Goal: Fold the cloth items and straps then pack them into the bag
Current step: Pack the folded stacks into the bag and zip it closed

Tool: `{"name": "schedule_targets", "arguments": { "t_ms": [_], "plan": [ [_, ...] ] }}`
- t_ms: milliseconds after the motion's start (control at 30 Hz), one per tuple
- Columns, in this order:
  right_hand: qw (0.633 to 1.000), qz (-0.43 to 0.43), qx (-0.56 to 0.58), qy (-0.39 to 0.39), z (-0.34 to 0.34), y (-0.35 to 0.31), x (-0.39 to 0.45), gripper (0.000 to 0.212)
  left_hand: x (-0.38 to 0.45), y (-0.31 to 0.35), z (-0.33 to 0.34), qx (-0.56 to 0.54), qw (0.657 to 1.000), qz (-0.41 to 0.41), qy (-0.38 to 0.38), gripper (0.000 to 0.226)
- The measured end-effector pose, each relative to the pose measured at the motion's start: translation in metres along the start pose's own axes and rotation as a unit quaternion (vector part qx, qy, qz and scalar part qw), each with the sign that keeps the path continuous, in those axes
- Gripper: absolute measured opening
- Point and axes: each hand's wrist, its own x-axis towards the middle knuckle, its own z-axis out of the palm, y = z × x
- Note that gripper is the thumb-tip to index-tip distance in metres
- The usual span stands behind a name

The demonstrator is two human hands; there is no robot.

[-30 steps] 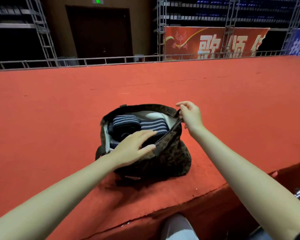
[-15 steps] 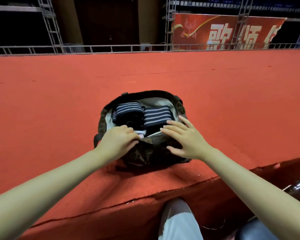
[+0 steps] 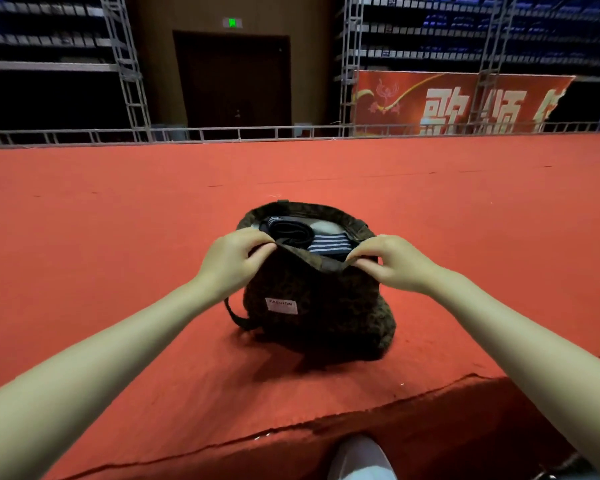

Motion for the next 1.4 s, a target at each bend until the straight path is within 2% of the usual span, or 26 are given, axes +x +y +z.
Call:
{"name": "schedule_targets", "arguments": {
  "t_ms": [67,133,333,433,467,500,567,633,667,700,733,833,967,1167,1233,1333,1400],
  "plan": [
    [0.995,0.077,0.046,0.035,-0.019,0.010,0.002,0.016,0.012,0.001,-0.003,-0.003,1.000,-0.009,0.000,0.019],
    [0.990,0.114,0.064,0.047,-0.030,0.015,0.003,0.014,0.020,0.003,-0.003,0.001,1.000,0.002,-0.006,0.025],
    [0.972,0.174,0.139,0.080,-0.016,0.013,-0.010,0.015,0.020,0.006,0.004,-0.042,0.998,-0.001,-0.038,0.030],
    [0.968,0.164,0.125,0.146,0.001,0.015,-0.020,0.014,0.012,0.001,0.013,-0.035,0.997,-0.025,-0.062,0.028],
    [0.962,0.177,0.112,0.175,0.009,0.017,-0.024,0.021,0.009,-0.002,0.016,-0.029,0.997,-0.032,-0.063,0.025],
    [0.949,0.213,0.113,0.202,0.016,0.019,-0.028,0.030,0.006,-0.005,0.020,-0.024,0.997,-0.040,-0.061,0.021],
    [0.896,0.348,0.158,0.227,0.025,0.022,-0.038,0.043,0.001,-0.010,0.027,-0.017,0.997,-0.056,-0.050,0.017],
    [0.811,0.463,0.302,0.193,0.028,0.019,-0.046,0.041,-0.004,-0.011,0.032,-0.019,0.997,-0.065,-0.048,0.016],
    [0.760,0.484,0.397,0.173,0.030,0.018,-0.049,0.034,-0.006,-0.011,0.034,-0.026,0.996,-0.067,-0.049,0.016],
    [0.724,0.485,0.464,0.159,0.029,0.015,-0.052,0.028,-0.008,-0.011,0.036,-0.032,0.996,-0.066,-0.051,0.018],
    [0.715,0.472,0.493,0.151,0.028,0.010,-0.056,0.026,-0.010,-0.010,0.038,-0.032,0.996,-0.063,-0.052,0.023],
    [0.741,0.406,0.511,0.157,0.025,-0.001,-0.058,0.026,-0.013,0.000,0.046,-0.033,0.997,-0.052,-0.049,0.042],
    [0.730,0.377,0.540,0.183,0.013,-0.012,-0.053,0.020,-0.008,0.038,0.059,-0.092,0.995,-0.015,-0.042,0.039],
    [0.683,0.347,0.611,0.197,-0.001,-0.021,-0.049,0.024,-0.001,0.106,0.086,-0.164,0.984,0.046,-0.061,0.036],
    [0.659,0.354,0.637,0.187,-0.010,-0.018,-0.055,0.023,0.003,0.119,0.093,-0.182,0.981,0.045,-0.052,0.035],
    [0.586,0.348,0.702,0.207,-0.019,-0.017,-0.067,0.027,0.007,0.130,0.103,-0.187,0.980,0.045,-0.050,0.033],
    [0.570,0.329,0.720,0.220,-0.019,-0.018,-0.074,0.027,0.008,0.133,0.110,-0.195,0.978,0.042,-0.056,0.032]
  ]
}}
